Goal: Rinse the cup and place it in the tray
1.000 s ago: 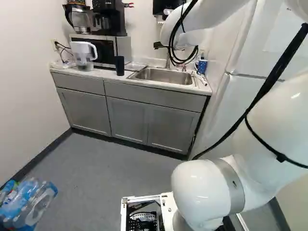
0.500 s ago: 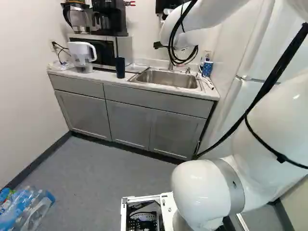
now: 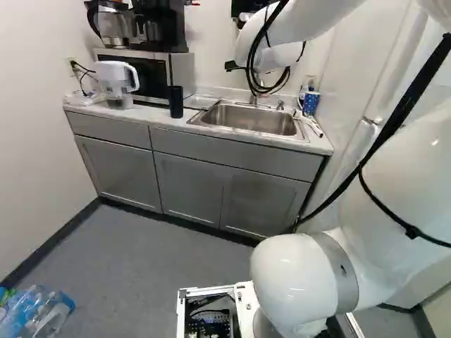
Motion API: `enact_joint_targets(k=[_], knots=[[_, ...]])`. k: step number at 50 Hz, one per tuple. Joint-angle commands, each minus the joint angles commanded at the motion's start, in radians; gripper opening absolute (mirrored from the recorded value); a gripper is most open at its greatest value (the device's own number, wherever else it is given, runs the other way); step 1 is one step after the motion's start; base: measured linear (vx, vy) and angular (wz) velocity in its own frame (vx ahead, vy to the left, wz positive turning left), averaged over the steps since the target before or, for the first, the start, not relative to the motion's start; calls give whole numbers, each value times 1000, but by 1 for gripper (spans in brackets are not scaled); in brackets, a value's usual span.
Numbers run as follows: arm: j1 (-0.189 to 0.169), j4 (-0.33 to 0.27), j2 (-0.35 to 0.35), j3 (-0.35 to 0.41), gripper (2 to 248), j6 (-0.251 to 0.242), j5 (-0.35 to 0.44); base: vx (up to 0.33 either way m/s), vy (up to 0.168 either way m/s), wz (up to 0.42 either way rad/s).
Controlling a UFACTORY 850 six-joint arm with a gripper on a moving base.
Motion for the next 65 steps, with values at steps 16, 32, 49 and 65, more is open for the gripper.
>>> enact_joint_targets(k=[16, 32, 49, 65], knots=[[0, 0, 0, 0, 247, 0, 0, 126, 29, -2], [0, 0, 0, 0, 247, 0, 0, 124, 29, -1], [0, 0, 0, 0, 247, 0, 0, 125, 28, -1], [0, 0, 0, 0, 247, 0, 0, 123, 28, -6]])
